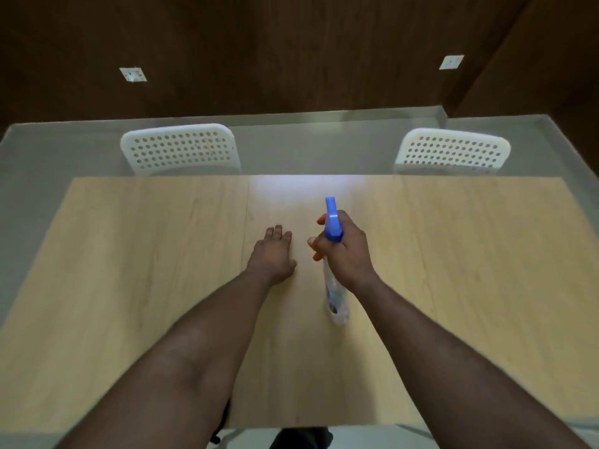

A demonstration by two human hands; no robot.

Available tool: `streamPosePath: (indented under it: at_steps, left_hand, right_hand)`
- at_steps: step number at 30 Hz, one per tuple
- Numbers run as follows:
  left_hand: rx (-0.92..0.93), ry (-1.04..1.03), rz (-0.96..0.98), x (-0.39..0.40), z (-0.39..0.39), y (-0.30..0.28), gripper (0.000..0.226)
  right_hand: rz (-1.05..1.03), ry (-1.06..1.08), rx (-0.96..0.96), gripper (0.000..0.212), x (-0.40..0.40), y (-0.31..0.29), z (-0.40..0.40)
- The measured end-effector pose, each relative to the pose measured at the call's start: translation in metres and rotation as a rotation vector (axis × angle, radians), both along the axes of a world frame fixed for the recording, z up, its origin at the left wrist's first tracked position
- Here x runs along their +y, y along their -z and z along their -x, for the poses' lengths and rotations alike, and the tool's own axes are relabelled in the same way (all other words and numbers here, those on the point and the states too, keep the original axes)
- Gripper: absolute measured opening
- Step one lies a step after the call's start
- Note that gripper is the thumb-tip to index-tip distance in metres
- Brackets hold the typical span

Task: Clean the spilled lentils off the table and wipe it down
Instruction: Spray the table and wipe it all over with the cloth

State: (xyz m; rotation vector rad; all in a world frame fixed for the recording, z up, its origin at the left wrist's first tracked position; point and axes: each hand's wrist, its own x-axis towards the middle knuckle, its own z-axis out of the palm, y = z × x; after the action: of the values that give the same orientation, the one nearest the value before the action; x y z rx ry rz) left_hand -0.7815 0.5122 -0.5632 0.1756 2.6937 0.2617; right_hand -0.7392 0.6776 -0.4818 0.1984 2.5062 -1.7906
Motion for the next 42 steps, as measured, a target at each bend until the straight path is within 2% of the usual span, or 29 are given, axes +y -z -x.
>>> streamPosePath:
  at_steps: [3,9,12,16,22,26,34,38,42]
  left_hand:
    - [0.005,-0.022,0.04,-0.002,0.026,0.006,0.085]
    - [0.0,-0.109,0.025,-0.016,0.055,0.024,0.122]
    - [-0.016,-0.148,-0.011,-0.02,0.059,0.029,0.131]
    - [-0.008,-0.169,-0.05,-0.024,0.062,0.034,0.138]
    - [-0.008,-0.127,-0.014,-0.025,0.072,0.033,0.133]
    - [-0.014,-0.139,-0.012,-0.025,0.078,0.033,0.134]
    - [-0.056,-0.229,-0.047,-0.014,0.076,0.023,0.155]
    - [-0.091,-0.286,0.045,0.008,0.082,0.01,0.149]
    - [-0.078,-0.275,0.055,0.042,0.086,0.0,0.116]
  right_hand:
    - [-0.035,-0.072,-0.123,0.03,-0.007,0.001,0.034]
    - [-0.149,-0.178,-0.33,0.021,-0.035,0.013,0.103]
    - [-0.219,-0.192,-0.379,0.019,-0.055,0.016,0.133]
    - [-0.338,-0.249,-0.383,0.018,-0.084,0.022,0.169]
    - [-0.474,-0.332,-0.379,0.007,-0.111,0.03,0.202]
    - [-0.478,-0.333,-0.405,0.006,-0.115,0.036,0.21]
    - [-0.5,-0.233,-0.409,0.013,-0.081,0.035,0.211]
    - [-0.457,-0.12,-0.472,0.017,-0.037,0.036,0.206]
    - [-0.445,-0.048,-0.476,0.013,0.005,0.031,0.2]
